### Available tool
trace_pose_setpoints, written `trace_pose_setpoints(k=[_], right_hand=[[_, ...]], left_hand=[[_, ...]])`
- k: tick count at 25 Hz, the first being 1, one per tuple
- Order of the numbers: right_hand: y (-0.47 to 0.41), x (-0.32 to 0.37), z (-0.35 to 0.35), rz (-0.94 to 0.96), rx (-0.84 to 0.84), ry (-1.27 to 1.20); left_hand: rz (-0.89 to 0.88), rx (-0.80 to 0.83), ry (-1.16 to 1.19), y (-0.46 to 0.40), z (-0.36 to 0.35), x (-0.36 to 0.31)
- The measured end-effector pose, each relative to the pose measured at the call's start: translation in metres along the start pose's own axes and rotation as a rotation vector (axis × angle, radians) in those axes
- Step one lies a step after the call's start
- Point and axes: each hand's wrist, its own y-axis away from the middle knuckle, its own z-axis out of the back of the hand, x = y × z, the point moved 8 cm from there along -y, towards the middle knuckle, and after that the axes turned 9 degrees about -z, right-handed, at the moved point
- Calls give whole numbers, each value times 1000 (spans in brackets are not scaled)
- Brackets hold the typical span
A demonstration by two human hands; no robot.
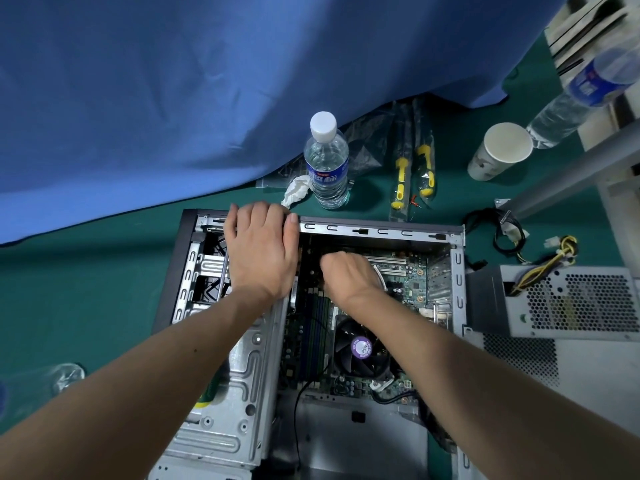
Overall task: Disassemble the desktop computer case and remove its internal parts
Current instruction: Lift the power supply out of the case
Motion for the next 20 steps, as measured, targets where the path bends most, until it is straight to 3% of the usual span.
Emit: trace_pose_setpoints(k=[12, 20], right_hand=[[10, 7, 8, 84, 59, 96], [47, -18, 29, -89, 80, -389]], left_hand=[[-5, -13, 12, 1, 0, 0], [-5, -13, 25, 1, -1, 0]])
